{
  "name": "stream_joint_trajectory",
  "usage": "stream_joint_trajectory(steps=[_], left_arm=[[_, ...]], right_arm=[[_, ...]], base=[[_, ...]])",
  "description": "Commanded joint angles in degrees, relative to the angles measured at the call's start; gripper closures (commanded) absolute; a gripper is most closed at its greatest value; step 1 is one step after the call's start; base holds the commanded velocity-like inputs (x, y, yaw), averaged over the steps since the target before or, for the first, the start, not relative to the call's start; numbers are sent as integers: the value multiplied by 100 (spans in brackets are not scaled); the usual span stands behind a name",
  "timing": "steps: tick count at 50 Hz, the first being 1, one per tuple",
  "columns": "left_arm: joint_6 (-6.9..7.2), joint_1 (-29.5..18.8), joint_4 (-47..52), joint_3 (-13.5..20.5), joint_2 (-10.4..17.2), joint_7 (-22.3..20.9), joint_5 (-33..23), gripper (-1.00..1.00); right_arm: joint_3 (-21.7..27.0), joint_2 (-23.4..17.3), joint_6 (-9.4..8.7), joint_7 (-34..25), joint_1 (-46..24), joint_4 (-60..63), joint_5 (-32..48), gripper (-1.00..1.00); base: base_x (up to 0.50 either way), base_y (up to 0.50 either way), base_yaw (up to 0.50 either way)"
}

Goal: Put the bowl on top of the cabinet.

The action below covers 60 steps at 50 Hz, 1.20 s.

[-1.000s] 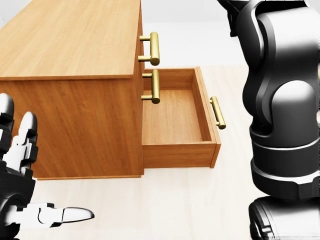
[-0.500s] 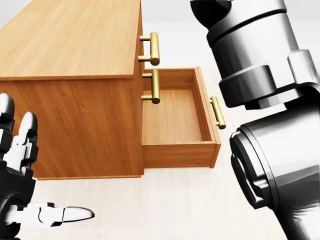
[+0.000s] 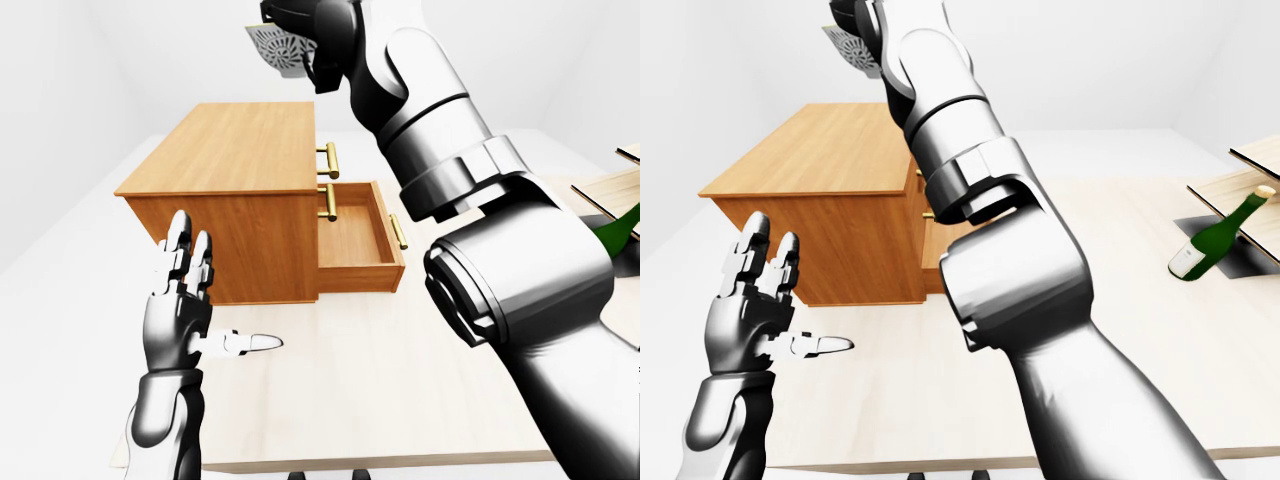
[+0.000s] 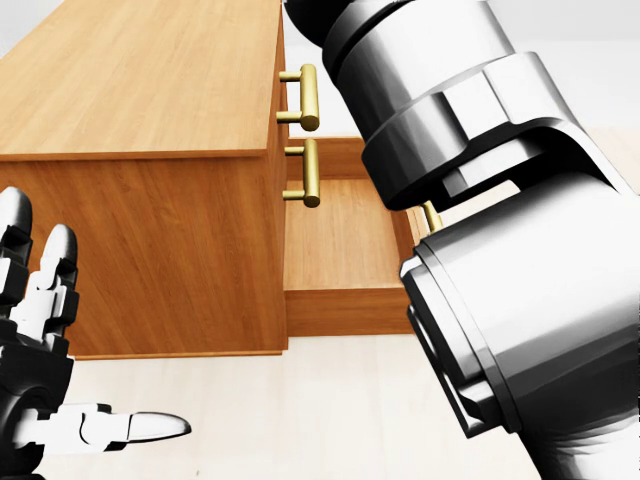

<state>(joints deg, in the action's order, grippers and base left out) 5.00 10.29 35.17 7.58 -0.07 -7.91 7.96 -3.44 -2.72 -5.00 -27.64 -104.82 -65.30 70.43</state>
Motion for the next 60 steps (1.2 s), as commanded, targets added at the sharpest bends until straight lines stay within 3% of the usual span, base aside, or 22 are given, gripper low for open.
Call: stream_joint_trajectory(steps=[1, 15, 60], left_arm=[[0, -27, -27, 16, 11, 10, 12, -100], [0, -16, -24, 17, 14, 4, 17, -100], [0, -48, 1, 48, 14, 29, 42, -100]], right_arm=[[-18, 234, 0, 283, -165, -135, -720, 100], [-21, 377, 0, 177, -113, -23, -1261, 100], [-171, 744, 0, -97, 694, 570, -1490, 100]], base=[[0, 0, 0], [0, 0, 0], [0, 0, 0]])
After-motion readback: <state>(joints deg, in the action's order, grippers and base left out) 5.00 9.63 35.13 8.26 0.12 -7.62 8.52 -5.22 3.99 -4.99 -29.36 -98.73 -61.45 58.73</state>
